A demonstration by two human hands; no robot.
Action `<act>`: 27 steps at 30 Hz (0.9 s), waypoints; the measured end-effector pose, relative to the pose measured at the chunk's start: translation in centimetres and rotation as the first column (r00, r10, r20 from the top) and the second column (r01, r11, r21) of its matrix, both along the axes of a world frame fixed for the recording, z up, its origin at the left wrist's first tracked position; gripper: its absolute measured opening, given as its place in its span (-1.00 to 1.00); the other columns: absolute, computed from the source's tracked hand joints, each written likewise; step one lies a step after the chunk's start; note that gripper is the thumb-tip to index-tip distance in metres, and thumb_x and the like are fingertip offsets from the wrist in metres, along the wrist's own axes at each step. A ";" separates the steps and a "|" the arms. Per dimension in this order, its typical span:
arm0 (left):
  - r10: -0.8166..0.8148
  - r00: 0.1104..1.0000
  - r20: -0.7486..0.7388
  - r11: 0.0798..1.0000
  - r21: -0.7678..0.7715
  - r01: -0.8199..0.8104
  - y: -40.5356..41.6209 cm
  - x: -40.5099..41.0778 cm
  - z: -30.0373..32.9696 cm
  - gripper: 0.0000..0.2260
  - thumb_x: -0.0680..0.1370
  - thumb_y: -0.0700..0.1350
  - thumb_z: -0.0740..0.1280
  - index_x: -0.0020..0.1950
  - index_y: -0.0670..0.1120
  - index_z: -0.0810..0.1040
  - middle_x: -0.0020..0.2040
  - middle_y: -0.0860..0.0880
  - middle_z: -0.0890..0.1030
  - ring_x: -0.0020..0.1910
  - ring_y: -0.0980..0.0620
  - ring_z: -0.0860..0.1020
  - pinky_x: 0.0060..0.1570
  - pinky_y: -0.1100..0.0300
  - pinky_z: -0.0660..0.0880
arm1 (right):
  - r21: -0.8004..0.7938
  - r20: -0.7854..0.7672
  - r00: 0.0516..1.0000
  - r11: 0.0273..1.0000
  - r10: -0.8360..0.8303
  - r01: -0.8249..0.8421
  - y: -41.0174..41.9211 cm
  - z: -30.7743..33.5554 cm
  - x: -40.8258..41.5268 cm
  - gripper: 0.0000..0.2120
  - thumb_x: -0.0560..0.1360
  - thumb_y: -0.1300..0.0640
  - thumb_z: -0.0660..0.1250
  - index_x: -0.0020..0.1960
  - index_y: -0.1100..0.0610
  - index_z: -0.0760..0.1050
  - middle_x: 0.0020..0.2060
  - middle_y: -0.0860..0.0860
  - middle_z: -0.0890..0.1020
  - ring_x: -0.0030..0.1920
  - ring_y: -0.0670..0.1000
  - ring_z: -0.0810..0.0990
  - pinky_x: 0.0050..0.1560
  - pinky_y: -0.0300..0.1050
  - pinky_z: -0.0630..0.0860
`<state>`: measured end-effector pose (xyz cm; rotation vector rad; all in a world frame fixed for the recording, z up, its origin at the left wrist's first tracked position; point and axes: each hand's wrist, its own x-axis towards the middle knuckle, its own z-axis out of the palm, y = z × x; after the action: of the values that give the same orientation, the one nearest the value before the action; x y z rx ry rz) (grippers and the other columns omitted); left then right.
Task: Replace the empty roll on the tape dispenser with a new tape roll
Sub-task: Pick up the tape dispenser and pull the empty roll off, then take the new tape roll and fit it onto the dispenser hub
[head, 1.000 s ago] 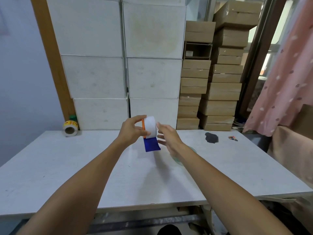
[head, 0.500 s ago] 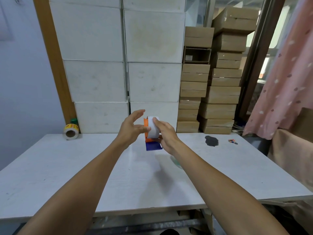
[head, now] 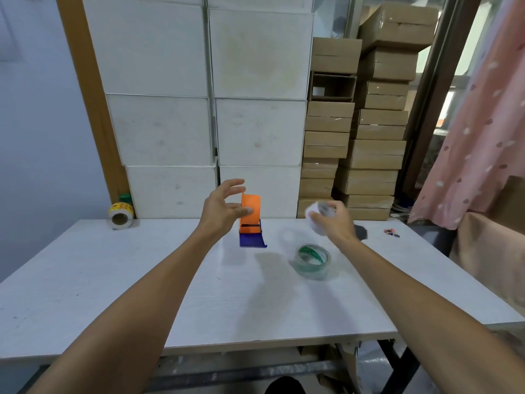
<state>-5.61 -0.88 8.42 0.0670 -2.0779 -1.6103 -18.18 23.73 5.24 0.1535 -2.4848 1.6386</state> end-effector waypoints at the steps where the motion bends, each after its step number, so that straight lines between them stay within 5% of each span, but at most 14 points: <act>1: 0.001 1.000 -0.001 1.000 -0.003 -0.001 0.0 0.0 0.0 -0.41 0.40 -0.35 0.54 0.32 0.08 0.50 0.31 -0.02 0.57 -0.09 0.05 0.68 -0.02 0.11 0.63 | 0.099 0.006 0.999 0.994 -0.040 0.039 1.2 -0.5 -0.6 -0.39 0.43 -0.03 0.51 0.39 0.15 0.42 0.26 0.10 0.52 0.16 0.10 0.51 0.11 0.00 0.48; 4: -0.003 1.000 0.000 1.000 0.001 0.003 0.0 -0.2 -0.4 -0.41 0.40 -0.34 0.54 0.32 0.08 0.50 0.31 -0.03 0.57 -0.07 -0.02 0.70 0.01 0.10 0.62 | 0.282 0.088 0.984 0.951 -0.156 0.125 4.4 -2.6 -1.8 -0.36 0.40 -0.02 0.51 0.40 0.12 0.39 0.36 0.18 0.42 0.35 0.24 0.40 0.24 0.08 0.41; 9: -0.025 0.999 0.029 0.999 -0.037 0.026 0.4 -0.6 -0.9 -0.38 0.40 -0.34 0.55 0.38 0.05 0.49 0.32 0.00 0.55 -0.03 -0.03 0.70 -0.11 0.24 0.62 | 0.494 0.233 0.933 0.860 -0.275 0.130 7.1 -6.4 -1.8 -0.30 0.42 -0.01 0.51 0.45 0.10 0.28 0.37 0.21 0.36 0.39 0.26 0.33 0.32 0.13 0.35; 14: -0.017 0.999 0.033 0.998 -0.053 0.019 0.6 -0.6 -0.8 -0.40 0.41 -0.34 0.54 0.38 0.03 0.49 0.27 0.03 0.54 -0.09 0.08 0.68 -0.29 0.40 0.56 | 0.666 0.214 0.928 0.741 -0.305 0.090 6.8 -7.7 -1.1 -0.21 0.41 -0.07 0.49 0.51 0.10 0.21 0.42 0.19 0.29 0.42 0.25 0.28 0.37 0.10 0.29; 17: -0.002 1.000 0.018 0.999 -0.053 0.003 0.5 -0.7 -0.7 -0.41 0.41 -0.33 0.54 0.37 0.04 0.50 0.29 0.01 0.55 -0.07 0.00 0.69 -0.15 0.26 0.63 | 0.692 0.183 0.927 0.713 -0.326 0.114 5.2 -6.0 -0.5 -0.20 0.42 -0.16 0.43 0.52 0.10 0.21 0.47 0.18 0.24 0.43 0.25 0.27 0.39 0.10 0.25; 20: 0.015 1.000 -0.011 0.998 -0.054 -0.016 0.4 -0.8 -0.4 -0.43 0.40 -0.34 0.54 0.32 0.06 0.52 0.29 -0.02 0.57 -0.05 -0.09 0.71 -0.02 0.08 0.65 | 0.529 0.027 0.989 0.841 -0.148 0.111 1.7 -2.7 0.4 -0.33 0.50 -0.11 0.37 0.51 0.13 0.29 0.47 0.18 0.33 0.43 0.23 0.32 0.35 0.10 0.33; 23: 0.032 0.999 -0.041 0.998 -0.056 -0.034 0.6 -0.7 -0.2 -0.45 0.40 -0.36 0.53 0.30 0.03 0.53 0.26 0.00 0.57 -0.09 -0.10 0.70 -0.05 0.12 0.64 | 0.152 -0.043 0.985 0.976 0.166 -0.157 -2.6 0.7 1.7 -0.44 0.56 -0.08 0.35 0.48 0.11 0.34 0.45 0.12 0.39 0.41 0.13 0.40 0.32 0.00 0.38; 27: 0.058 0.995 -0.076 0.997 -0.055 -0.063 0.8 -0.5 -0.3 -0.48 0.41 -0.35 0.52 0.30 0.00 0.54 0.24 0.02 0.57 -0.12 -0.03 0.70 -0.05 0.10 0.66 | -0.247 0.111 0.896 0.885 0.431 -0.395 -7.2 3.0 4.1 -0.38 0.57 -0.21 0.31 0.51 0.08 0.29 0.40 0.09 0.43 0.30 0.14 0.52 0.29 0.09 0.53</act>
<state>-6.12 -0.05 8.15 0.0488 -2.0438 -1.4941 -14.09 16.55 8.20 0.5827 -2.4863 2.1599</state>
